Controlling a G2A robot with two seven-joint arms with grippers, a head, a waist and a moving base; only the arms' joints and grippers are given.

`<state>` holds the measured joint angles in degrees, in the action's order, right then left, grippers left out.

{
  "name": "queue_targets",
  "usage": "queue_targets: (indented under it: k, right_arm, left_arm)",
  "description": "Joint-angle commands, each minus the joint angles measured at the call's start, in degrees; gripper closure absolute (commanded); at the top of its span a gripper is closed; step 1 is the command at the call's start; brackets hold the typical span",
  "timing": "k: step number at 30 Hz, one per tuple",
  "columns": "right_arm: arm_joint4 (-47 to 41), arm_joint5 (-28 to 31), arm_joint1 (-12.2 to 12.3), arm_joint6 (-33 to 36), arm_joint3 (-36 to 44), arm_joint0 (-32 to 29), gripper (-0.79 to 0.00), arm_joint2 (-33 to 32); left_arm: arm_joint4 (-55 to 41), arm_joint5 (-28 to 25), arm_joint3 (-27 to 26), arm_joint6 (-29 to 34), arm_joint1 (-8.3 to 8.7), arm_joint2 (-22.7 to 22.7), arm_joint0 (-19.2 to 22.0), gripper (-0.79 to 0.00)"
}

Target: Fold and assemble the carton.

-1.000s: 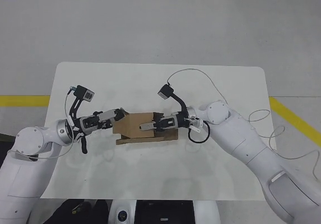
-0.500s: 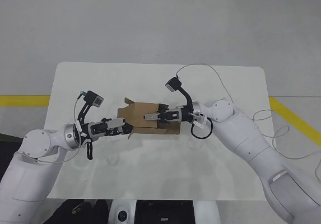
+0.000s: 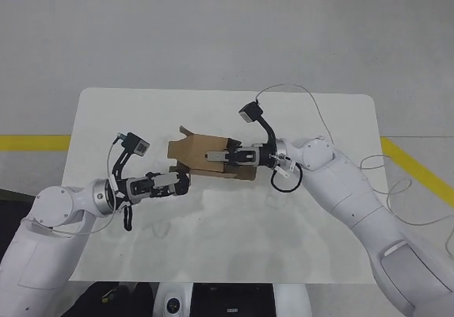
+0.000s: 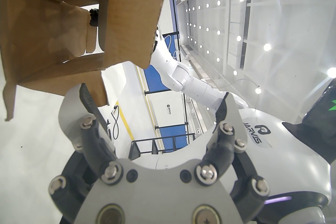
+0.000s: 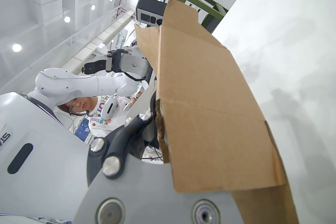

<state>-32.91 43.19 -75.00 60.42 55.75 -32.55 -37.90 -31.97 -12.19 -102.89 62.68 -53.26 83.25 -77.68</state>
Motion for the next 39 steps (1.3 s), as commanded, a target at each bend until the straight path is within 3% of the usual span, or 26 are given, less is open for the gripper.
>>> queue_targets:
  k: [1,12,19,28,39]
  right_arm:
    - [0.0,0.0,-0.2,-0.3,0.5,-0.4,0.000,-0.2]
    - [0.6,-1.0,-0.1,-0.3,2.4,-2.7,0.000,-2.3]
    - [1.0,-2.2,0.7,2.8,1.1,-3.2,0.000,-4.9]
    - [-0.6,-5.9,2.3,6.5,4.7,-5.7,0.000,-7.2]
    - [-3.7,-8.1,4.1,8.8,10.6,-7.9,0.000,-10.7]
  left_arm:
    - [0.1,-0.1,0.0,-0.2,-0.09,-0.5,0.2,-0.785]
    - [-0.6,-0.5,0.9,-1.2,-0.46,-1.8,1.5,-0.785]
    - [0.1,-1.0,3.1,-1.0,-0.05,1.9,1.0,-0.785]
    - [6.1,-2.2,6.3,-2.2,0.52,5.4,-1.5,-0.785]
    - [17.8,-4.5,7.8,-3.8,0.56,2.2,-0.4,-0.785]
